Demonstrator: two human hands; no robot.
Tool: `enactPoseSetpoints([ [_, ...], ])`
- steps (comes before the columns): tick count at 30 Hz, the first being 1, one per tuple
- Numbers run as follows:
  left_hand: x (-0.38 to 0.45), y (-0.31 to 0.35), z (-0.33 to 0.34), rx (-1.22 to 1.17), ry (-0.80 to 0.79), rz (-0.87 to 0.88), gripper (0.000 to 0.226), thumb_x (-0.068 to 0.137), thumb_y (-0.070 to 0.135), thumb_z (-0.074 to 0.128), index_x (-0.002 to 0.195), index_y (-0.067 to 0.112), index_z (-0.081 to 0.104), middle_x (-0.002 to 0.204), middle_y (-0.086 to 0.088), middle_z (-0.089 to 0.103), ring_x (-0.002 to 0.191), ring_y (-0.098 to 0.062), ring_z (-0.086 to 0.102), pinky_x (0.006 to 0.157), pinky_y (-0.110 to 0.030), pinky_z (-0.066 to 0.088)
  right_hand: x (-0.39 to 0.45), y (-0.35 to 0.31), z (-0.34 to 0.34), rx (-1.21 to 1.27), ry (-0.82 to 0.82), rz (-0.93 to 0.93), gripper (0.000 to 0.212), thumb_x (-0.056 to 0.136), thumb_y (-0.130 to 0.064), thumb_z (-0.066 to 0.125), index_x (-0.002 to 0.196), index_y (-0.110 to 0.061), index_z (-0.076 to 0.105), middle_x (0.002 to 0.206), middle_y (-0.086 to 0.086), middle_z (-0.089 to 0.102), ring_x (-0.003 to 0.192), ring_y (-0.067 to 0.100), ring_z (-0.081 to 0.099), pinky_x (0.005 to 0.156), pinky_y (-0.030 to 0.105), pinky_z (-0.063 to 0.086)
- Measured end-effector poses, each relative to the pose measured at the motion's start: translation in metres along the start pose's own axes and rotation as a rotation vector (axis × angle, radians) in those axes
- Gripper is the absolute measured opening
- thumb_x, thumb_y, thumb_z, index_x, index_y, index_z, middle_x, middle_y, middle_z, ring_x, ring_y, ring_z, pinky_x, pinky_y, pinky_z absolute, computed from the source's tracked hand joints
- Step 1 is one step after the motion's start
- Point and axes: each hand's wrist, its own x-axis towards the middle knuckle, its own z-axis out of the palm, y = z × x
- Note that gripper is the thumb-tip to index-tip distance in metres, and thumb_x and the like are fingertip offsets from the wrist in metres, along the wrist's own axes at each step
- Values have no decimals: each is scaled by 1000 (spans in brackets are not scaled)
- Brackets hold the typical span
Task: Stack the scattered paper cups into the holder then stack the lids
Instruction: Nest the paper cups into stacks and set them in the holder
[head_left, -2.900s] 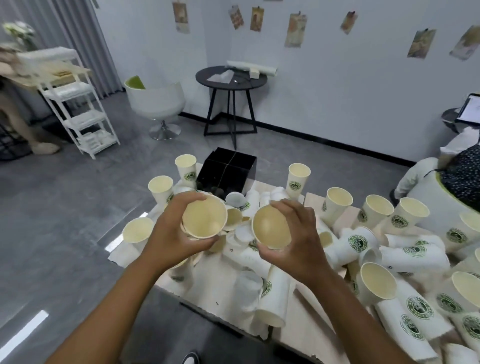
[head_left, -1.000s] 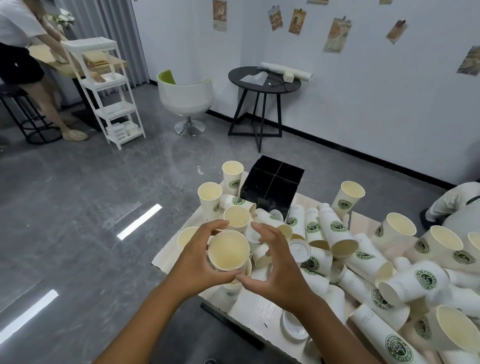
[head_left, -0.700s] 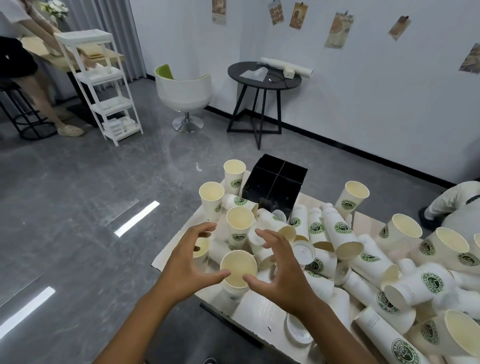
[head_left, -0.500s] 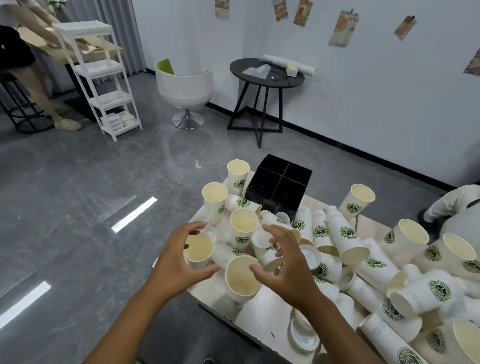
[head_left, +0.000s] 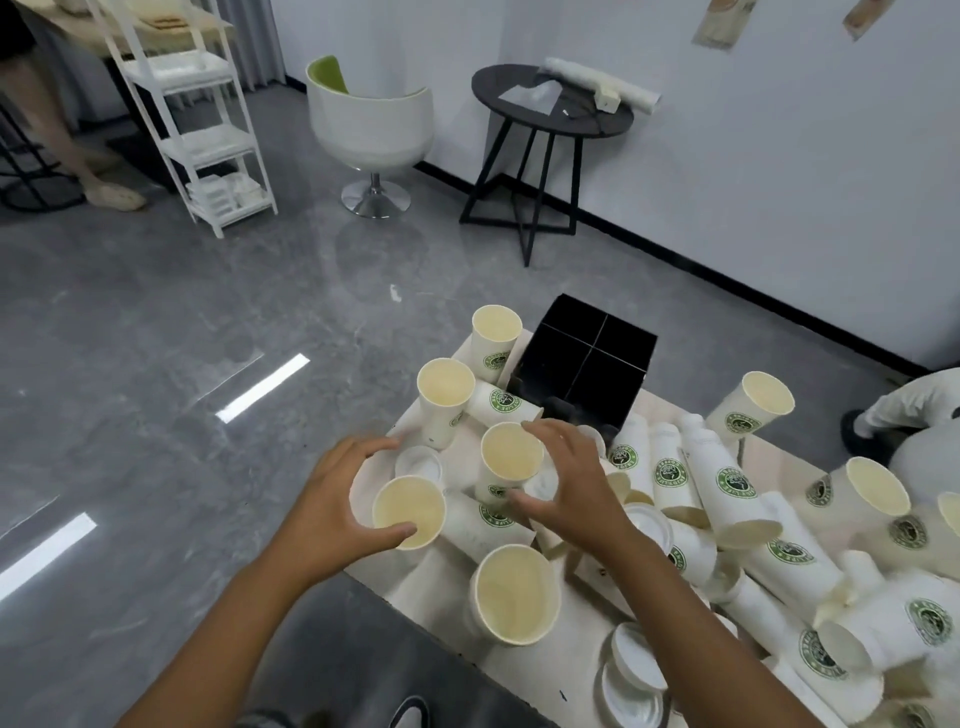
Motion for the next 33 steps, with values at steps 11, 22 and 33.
enactPoseSetpoints([
  [11, 8, -22, 29, 77, -152, -17, 101, 55, 58, 94, 139, 58, 37, 147, 36, 34, 139, 3, 35, 111, -29, 38, 46, 20, 31, -60, -168, 19, 80, 75, -51, 74, 148, -33, 47, 149, -7, 39, 130, 20, 35, 111, 38, 37],
  [22, 8, -17, 34, 142, -218, 27, 87, 64, 50, 88, 135, 56, 38, 139, 39, 37, 130, 7, 38, 101, -19, 41, 34, -3, 0, -38, 33, -182, 71, 72, -42, 86, 137, -30, 59, 141, -10, 48, 120, 22, 44, 104, 23, 30],
  [33, 8, -11, 20, 124, -181, 123, 86, 64, 47, 91, 135, 49, 44, 134, 37, 43, 126, 7, 45, 105, -26, 43, -32, -91, -114, -59, 271, -256, 73, 71, -41, 88, 137, -23, 61, 139, -11, 57, 125, 16, 47, 107, 16, 32],
])
